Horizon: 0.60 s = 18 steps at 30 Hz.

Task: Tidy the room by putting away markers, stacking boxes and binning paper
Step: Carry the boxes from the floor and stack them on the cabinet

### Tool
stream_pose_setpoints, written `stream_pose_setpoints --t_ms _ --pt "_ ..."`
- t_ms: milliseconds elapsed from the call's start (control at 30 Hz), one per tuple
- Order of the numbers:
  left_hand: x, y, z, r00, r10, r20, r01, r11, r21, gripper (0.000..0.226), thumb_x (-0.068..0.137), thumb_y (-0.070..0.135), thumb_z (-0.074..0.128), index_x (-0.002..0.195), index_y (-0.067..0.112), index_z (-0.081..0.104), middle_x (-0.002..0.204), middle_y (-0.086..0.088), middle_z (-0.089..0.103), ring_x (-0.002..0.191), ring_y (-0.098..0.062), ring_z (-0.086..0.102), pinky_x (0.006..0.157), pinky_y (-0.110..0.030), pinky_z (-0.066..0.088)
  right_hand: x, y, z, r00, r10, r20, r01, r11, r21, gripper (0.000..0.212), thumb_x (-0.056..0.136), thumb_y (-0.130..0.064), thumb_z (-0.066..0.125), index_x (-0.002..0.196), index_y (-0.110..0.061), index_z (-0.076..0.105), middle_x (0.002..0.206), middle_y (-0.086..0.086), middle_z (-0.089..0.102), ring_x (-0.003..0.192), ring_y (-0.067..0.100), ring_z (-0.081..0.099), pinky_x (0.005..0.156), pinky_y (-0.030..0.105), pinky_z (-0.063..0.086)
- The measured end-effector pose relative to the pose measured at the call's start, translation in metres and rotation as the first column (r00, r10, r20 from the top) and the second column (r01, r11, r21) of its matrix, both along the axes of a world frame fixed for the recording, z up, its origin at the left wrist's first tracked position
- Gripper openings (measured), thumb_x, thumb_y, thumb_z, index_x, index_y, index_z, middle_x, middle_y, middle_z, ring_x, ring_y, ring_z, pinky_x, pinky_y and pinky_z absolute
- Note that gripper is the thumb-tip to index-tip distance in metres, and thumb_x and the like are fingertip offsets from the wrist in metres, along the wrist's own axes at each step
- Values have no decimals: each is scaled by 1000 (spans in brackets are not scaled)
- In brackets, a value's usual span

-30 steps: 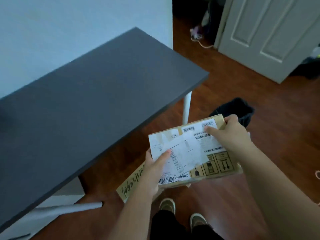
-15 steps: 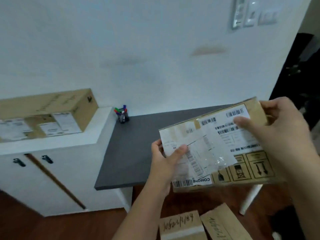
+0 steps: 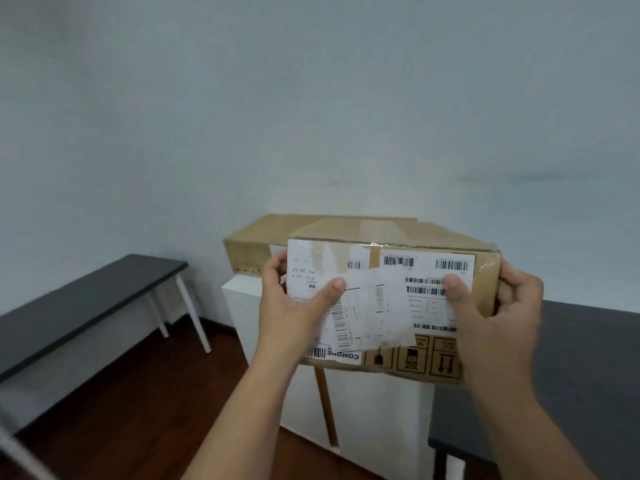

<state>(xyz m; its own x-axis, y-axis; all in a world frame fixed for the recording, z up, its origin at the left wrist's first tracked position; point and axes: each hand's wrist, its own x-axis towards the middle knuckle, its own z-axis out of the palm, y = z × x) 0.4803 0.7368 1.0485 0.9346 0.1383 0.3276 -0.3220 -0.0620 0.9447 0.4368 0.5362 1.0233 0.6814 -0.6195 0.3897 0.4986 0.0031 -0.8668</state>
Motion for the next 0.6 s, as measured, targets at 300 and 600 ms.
stream_pose_setpoints --t_ms 300,600 --pt "131 95 -6 995 24 96 -33 995 97 80 69 18 88 131 45 44 118 13 69 110 -11 67 84 -43 60 164 88 -11 977 111 183 -120 992 39 49 82 -18 73 118 -27 41 131 2 60 112 6 64 81 18 56" --pt "314 192 21 989 139 58 -151 925 349 67 82 19 78 133 40 40 114 24 62 105 10 58 82 -15 53 380 157 9 914 311 261 -255 940 -228 39 90 -11 64 109 -35 40 152 -16 33 131 0 46 103 31 48"
